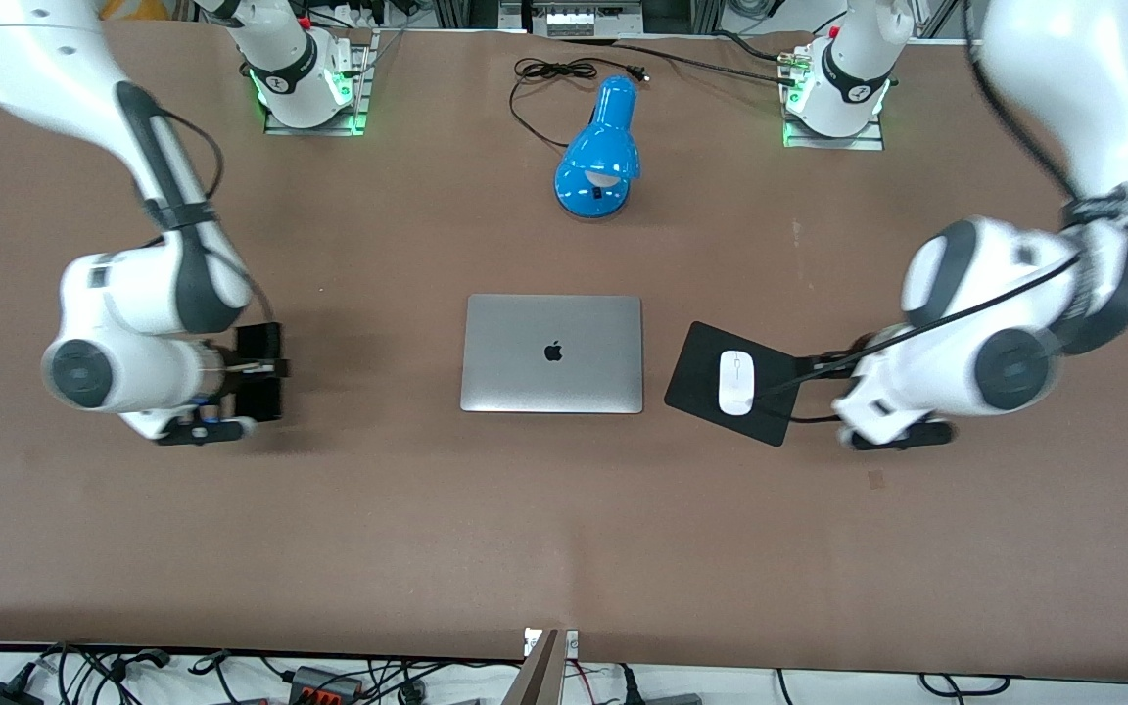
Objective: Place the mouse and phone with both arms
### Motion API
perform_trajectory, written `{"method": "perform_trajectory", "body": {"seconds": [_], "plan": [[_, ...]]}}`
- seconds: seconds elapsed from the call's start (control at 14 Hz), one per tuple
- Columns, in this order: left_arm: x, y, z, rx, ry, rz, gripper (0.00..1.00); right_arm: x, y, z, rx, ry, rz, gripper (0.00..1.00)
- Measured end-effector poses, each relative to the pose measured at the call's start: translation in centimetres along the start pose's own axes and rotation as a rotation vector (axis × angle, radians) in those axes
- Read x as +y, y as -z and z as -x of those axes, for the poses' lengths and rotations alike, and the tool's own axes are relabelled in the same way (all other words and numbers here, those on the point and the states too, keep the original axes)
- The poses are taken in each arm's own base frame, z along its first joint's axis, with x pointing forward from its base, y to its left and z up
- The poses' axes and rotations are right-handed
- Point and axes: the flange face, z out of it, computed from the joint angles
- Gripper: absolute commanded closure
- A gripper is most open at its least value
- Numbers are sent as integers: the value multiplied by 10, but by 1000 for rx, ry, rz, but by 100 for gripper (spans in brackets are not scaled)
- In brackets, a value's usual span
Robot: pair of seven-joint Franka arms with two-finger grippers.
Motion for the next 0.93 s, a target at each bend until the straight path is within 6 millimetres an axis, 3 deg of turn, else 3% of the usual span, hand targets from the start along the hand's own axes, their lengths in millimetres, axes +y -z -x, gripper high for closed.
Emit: {"method": "perform_trajectory", "body": {"seconds": [0.21,0.36,0.5,0.64,0.93], "plan": [[-28,74,41,66,30,10,0,-109,-12,11,50,-52,19,76],[-33,124,76,146,34,21,0,-156,-27,21,65,-72,25,76],[-37,153,106,181,36,20,0,-175,-45,23,64,-93,24,76],[-38,152,121,132,29,-1,0,-179,-64,21,42,-108,8,76],[-40,134,120,92,33,-16,0,-183,-96,17,25,-115,-8,75]]}}
